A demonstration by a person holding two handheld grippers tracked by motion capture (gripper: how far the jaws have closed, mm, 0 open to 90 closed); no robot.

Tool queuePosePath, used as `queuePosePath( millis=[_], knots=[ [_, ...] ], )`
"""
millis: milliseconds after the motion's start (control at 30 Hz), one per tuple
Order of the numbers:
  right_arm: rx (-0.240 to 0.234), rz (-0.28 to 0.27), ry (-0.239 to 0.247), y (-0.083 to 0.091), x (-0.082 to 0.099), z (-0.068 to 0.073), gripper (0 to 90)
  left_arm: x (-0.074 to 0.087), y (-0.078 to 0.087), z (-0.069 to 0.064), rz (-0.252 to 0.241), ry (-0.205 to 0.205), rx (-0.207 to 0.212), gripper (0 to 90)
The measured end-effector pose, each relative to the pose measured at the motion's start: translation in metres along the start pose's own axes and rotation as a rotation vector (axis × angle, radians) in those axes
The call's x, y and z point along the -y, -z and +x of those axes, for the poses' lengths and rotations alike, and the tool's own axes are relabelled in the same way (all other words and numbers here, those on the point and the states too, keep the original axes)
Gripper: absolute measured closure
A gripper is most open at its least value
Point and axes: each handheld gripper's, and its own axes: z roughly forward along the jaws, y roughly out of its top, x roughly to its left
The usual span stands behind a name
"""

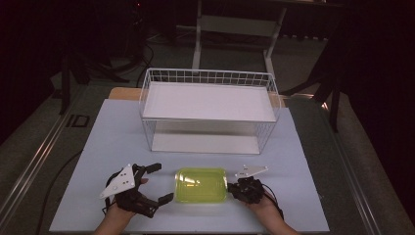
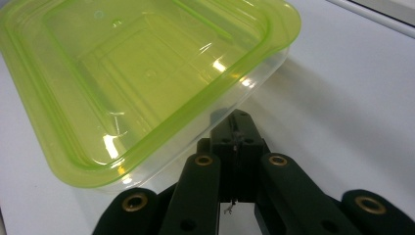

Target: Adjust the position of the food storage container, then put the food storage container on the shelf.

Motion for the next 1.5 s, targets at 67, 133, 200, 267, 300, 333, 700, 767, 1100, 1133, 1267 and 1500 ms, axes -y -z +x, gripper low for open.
queuePosePath(
  millis=[67,133,200,267,300,333,700,767,1100,1133,1267,1500],
  knots=[
    [0.001,0.000,0.002,0.000,0.000,0.000,89.6,0.000,0.000,0.000,-0.002,0.001,-0.001,2.6],
    [0.007,-0.002,0.004,0.001,0.002,0.000,89.2,0.000,0.000,0.001,0.003,0.002,-0.005,2.5],
    [0.017,-0.001,0.006,0.004,0.003,-0.001,88.3,0.000,0.000,0.001,0.009,0.002,-0.015,2.6],
    [0.031,-0.010,0.008,0.008,0.003,-0.003,86.7,0.001,0.000,0.002,0.016,0.005,-0.018,2.6],
    [0.043,-0.015,0.015,0.011,0.003,-0.004,86.0,0.000,0.000,0.002,0.023,0.007,-0.024,2.6],
    [0.057,-0.018,0.023,0.015,0.002,-0.005,85.5,0.000,0.000,0.002,0.021,0.006,-0.031,2.6],
    [0.085,-0.158,0.081,0.059,-0.011,0.002,29.6,-0.007,0.002,0.000,0.058,0.021,-0.059,2.6],
    [0.085,-0.181,0.094,0.065,-0.014,0.005,20.6,-0.011,0.001,-0.001,0.071,0.023,-0.059,2.6],
    [0.050,-0.282,0.131,0.078,-0.027,0.021,17.9,-0.024,-0.001,-0.002,0.155,0.095,-0.107,0.6],
    [0.028,-0.281,0.120,0.077,-0.028,0.021,18.9,-0.025,-0.001,-0.002,0.168,0.095,-0.120,0.7],
    [-0.046,-0.242,0.075,0.069,-0.032,0.018,18.2,-0.027,-0.003,0.001,0.202,0.143,-0.137,0.7],
    [-0.083,-0.192,0.039,0.058,-0.034,0.014,20.0,-0.016,-0.012,0.006,0.284,0.238,-0.164,0.8]
  ],
)
